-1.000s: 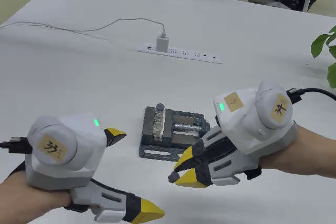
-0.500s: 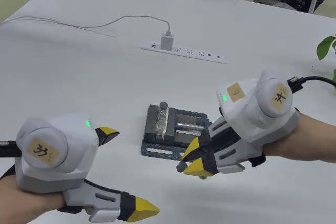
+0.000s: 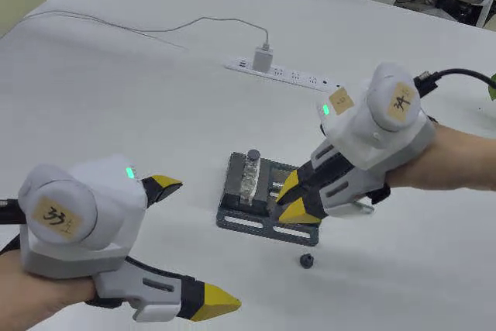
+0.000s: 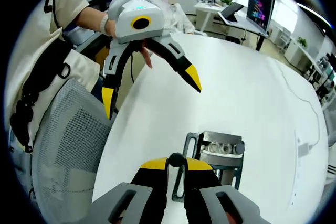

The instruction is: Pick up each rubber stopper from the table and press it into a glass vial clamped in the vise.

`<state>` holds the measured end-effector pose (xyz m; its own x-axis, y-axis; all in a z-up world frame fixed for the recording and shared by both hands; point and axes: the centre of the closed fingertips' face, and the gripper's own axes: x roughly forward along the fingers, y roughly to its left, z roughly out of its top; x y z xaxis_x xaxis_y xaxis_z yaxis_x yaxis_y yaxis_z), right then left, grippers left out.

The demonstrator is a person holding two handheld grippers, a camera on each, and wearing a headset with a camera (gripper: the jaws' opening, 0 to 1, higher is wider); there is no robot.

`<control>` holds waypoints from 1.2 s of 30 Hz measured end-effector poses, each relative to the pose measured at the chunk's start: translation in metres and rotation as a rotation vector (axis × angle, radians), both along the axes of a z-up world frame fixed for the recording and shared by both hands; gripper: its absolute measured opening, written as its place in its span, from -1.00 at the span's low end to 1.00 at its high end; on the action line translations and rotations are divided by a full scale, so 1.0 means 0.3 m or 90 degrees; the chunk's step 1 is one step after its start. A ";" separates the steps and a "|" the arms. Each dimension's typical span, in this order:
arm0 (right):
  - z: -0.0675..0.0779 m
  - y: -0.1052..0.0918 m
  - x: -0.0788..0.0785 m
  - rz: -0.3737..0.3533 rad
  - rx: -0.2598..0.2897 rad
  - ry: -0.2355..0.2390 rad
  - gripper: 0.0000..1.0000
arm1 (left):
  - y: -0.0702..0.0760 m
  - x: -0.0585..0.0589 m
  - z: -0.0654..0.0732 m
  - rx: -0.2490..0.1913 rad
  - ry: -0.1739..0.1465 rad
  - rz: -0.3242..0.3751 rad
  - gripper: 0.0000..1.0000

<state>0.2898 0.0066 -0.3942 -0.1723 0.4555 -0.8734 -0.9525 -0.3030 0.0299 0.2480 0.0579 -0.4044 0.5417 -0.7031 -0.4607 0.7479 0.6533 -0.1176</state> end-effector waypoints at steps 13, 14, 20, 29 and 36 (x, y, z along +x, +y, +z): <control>0.025 0.036 0.121 0.075 -0.044 -0.060 -0.88 | 0.008 0.020 0.004 0.002 -0.006 0.014 0.98; 0.026 0.039 0.124 0.083 -0.046 -0.064 -0.88 | 0.009 0.020 0.003 0.002 -0.006 0.015 0.98; 0.012 0.053 0.170 0.138 -0.069 -0.095 -0.88 | 0.016 0.029 0.005 0.000 -0.004 0.020 0.97; -0.024 0.092 0.227 0.174 -0.092 -0.118 -0.88 | 0.034 0.038 -0.004 -0.003 -0.001 0.035 0.96; -0.064 0.120 0.259 0.178 -0.129 -0.133 -0.89 | 0.044 0.039 -0.009 -0.002 0.000 0.044 0.95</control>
